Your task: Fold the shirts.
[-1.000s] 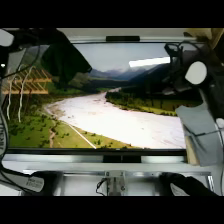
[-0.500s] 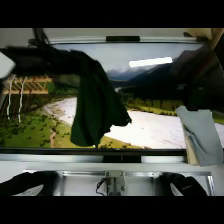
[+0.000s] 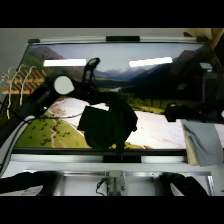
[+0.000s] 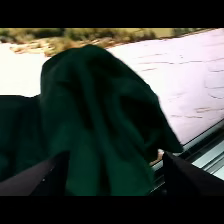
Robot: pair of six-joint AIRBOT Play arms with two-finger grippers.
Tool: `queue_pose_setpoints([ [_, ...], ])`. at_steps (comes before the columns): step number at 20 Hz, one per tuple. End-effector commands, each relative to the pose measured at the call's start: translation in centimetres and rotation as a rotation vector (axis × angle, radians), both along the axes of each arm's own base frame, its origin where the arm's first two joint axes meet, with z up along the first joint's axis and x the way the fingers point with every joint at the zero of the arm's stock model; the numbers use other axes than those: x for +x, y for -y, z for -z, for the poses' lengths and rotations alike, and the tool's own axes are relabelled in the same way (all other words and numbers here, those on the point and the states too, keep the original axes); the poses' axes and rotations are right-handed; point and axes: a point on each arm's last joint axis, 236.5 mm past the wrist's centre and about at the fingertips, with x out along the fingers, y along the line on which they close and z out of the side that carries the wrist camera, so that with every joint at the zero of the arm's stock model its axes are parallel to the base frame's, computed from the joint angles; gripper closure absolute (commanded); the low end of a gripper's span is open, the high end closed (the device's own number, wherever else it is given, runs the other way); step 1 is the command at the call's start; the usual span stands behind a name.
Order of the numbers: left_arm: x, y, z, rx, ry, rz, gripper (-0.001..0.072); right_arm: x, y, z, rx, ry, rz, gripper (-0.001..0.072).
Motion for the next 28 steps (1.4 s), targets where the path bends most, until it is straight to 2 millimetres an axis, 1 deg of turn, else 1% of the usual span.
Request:
queue_pose_setpoints([
  [1,-1.0,-12.1,0.2,0.207,-0.126,-0.099,-0.0013,1.1,-2.3,7.6,0.013,-0.169,-0.101,0.0039],
  [2,-2.5,-14.1,1.3,0.226,-0.167,-0.130,-0.0013,1.3,-3.9,9.4,0.059,-0.220,-0.140,0.0039],
  [3,-4.5,-15.5,3.0,0.237,-0.217,-0.161,-0.0013,1.6,-5.5,10.7,0.107,-0.256,-0.176,0.0039],
  [4,-7.1,-16.5,5.6,0.250,-0.283,-0.192,-0.0013,2.0,-6.9,12.0,0.152,-0.287,-0.205,0.0039],
  [5,-9.6,-17.0,8.1,0.252,-0.347,-0.224,-0.0013,2.5,-7.8,13.4,0.179,-0.314,-0.219,0.0039],
  [6,-12.1,-16.7,10.5,0.223,-0.412,-0.253,-0.0013,2.9,-8.2,14.7,0.191,-0.338,-0.217,0.0039],
  [7,-13.8,-15.9,12.4,0.172,-0.453,-0.272,-0.0013,3.2,-8.4,16.1,0.195,-0.365,-0.209,0.0039],
  [8,-14.9,-15.0,13.9,0.109,-0.480,-0.304,-0.0013,3.2,-8.7,17.1,0.204,-0.392,-0.203,0.0039],
  [9,-15.4,-14.1,15.1,0.053,-0.501,-0.341,-0.0013,3.1,-9.2,17.9,0.221,-0.419,-0.208,0.0039],
  [10,-15.8,-13.5,16.2,0.016,-0.519,-0.371,-0.0013,2.9,-9.8,18.3,0.247,-0.438,-0.218,0.0039],
  [12,-16.1,-12.2,17.7,-0.033,-0.539,-0.411,-0.0013,2.7,-11.2,18.1,0.310,-0.449,-0.233,0.0039],
  [14,-16.1,-10.9,18.5,-0.048,-0.531,-0.414,-0.0012,2.7,-12.0,17.7,0.345,-0.448,-0.235,0.0039],
  [17,-15.4,-9.0,19.5,-0.074,-0.521,-0.436,0.0002,3.1,-12.0,17.8,0.346,-0.432,-0.229,0.0039],
  [18,-15.3,-8.6,19.9,-0.078,-0.530,-0.447,0.0074,3.3,-12.0,17.8,0.346,-0.424,-0.227,0.0039],
  [19,-15.2,-8.4,20.5,-0.074,-0.531,-0.458,0.0107,3.6,-12.0,17.8,0.346,-0.409,-0.222,0.0039],
  [22,-14.1,-8.2,21.5,-0.085,-0.526,-0.510,0.0115,4.5,-12.1,17.8,0.353,-0.379,-0.190,0.0040],
  [23,-13.5,-8.2,21.6,-0.094,-0.513,-0.528,0.0169,4.6,-12.1,17.8,0.353,-0.378,-0.188,0.0041],
  [24,-13.0,-8.3,21.6,-0.099,-0.495,-0.540,0.0376,4.6,-12.1,17.8,0.354,-0.378,-0.185,0.0100],
  [25,-12.5,-8.4,21.5,-0.105,-0.478,-0.550,0.0514,4.6,-12.2,17.8,0.357,-0.379,-0.177,0.0207],
  [26,-12.2,-8.4,21.4,-0.109,-0.466,-0.556,0.0594,4.7,-12.3,17.7,0.364,-0.376,-0.174,0.0301],
  [27,-12.0,-8.3,21.2,-0.111,-0.453,-0.544,0.0663,4.8,-12.5,17.6,0.374,-0.371,-0.171,0.0454],
  [28,-11.5,-8.0,20.6,-0.112,-0.415,-0.502,0.0673,5.0,-12.7,17.5,0.384,-0.361,-0.171,0.0661],
])
